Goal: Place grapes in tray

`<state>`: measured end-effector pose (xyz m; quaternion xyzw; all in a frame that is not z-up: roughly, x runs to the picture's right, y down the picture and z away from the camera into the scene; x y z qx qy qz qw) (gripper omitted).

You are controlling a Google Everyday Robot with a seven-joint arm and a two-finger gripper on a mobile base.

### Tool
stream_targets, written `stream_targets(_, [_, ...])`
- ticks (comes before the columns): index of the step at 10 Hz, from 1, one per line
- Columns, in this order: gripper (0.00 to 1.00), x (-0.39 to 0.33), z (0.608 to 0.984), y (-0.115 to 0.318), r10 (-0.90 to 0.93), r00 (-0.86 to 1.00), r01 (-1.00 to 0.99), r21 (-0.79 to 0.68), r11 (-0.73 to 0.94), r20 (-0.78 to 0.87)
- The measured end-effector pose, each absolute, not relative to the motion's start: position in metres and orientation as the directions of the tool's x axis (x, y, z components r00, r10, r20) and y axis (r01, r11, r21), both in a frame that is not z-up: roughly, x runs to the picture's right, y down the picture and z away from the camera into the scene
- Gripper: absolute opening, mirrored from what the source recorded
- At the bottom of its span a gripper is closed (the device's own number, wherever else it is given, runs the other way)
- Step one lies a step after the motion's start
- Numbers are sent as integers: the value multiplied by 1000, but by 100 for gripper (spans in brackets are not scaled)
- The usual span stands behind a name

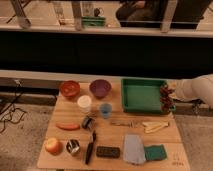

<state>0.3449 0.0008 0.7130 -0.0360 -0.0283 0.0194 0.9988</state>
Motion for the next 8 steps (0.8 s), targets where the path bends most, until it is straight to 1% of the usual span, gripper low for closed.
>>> stream_targets(3, [0, 334, 728, -22, 11, 999, -7, -71, 997, 51])
stream_targets(8, [0, 324, 772, -36, 7, 999, -2, -111, 994, 44])
